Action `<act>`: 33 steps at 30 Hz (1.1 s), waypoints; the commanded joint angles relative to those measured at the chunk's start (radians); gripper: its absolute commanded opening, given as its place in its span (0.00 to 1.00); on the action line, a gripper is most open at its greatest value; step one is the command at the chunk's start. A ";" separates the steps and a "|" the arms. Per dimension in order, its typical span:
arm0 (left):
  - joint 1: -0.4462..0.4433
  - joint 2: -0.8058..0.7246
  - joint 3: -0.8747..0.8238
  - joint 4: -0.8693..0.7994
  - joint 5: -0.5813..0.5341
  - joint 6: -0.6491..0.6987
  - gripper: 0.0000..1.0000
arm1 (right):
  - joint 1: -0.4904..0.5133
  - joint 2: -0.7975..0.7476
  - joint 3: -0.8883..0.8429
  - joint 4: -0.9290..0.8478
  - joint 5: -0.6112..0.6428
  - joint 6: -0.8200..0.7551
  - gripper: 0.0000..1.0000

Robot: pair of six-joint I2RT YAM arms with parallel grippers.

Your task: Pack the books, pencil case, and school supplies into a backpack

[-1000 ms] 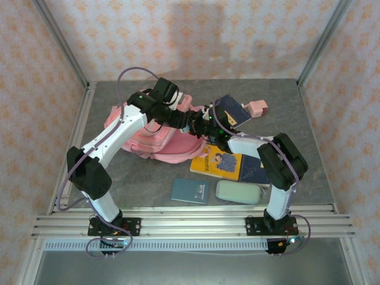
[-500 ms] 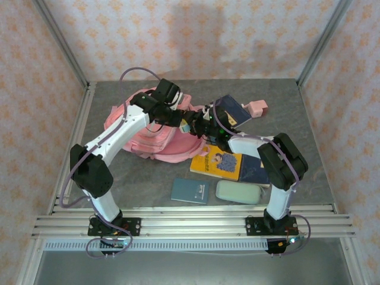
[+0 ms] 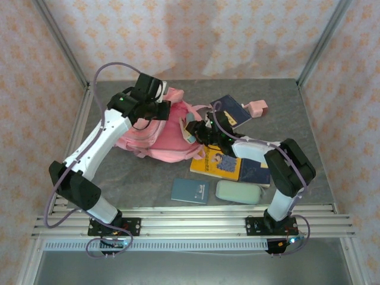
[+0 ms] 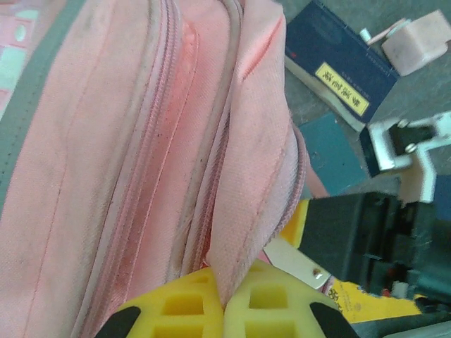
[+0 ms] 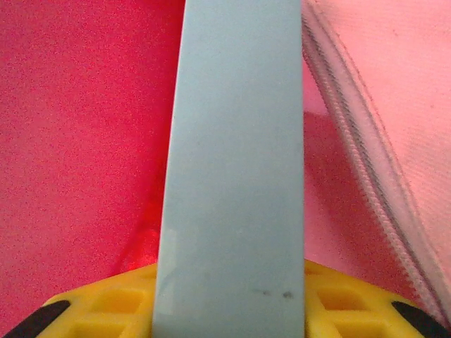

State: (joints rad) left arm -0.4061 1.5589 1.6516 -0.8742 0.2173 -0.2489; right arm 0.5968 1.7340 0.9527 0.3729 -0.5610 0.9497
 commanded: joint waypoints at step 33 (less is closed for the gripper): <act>0.109 -0.105 0.142 0.075 0.150 -0.085 0.00 | 0.213 0.390 0.633 -0.142 0.185 -0.119 0.74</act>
State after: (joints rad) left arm -0.3119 1.4654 1.7405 -0.9089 0.3454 -0.3176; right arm 0.8097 2.1407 1.5627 0.2382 -0.4126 0.8669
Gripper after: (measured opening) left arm 0.044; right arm 0.737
